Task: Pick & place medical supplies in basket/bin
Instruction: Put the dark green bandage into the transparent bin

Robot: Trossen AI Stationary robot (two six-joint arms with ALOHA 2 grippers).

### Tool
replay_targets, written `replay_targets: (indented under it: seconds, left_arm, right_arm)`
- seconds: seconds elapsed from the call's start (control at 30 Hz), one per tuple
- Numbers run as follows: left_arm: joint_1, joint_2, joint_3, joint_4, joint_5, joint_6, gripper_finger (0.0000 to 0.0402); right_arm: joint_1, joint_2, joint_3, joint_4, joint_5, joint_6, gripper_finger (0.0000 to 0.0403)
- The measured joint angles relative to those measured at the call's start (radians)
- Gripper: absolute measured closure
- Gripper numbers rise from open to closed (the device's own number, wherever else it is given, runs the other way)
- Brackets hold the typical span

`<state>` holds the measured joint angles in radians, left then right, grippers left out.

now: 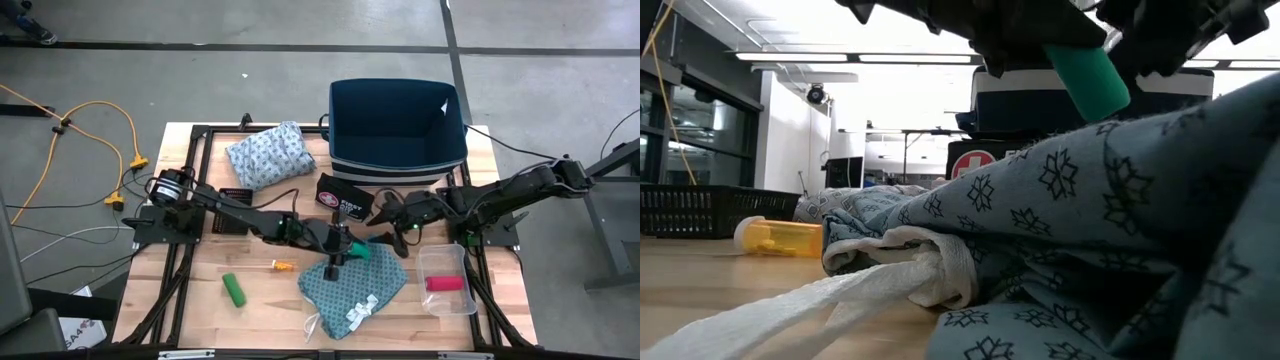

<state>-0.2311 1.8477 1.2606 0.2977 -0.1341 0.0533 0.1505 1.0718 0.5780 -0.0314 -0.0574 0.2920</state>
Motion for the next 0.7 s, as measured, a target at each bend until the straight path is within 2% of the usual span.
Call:
replay_targets:
  seconds: [0.13,0.7]
  left_arm:
    - [0.002,0.000,0.000,0.001,0.000,0.000,0.0250]
    - [0.048,0.000,0.000,0.002,-0.002,0.000,0.0250]
  right_arm:
    - [0.000,0.000,0.000,-0.060,-0.001,0.000,0.0179]
    - [0.000,0.000,0.000,-0.077,0.005,0.045,0.0179]
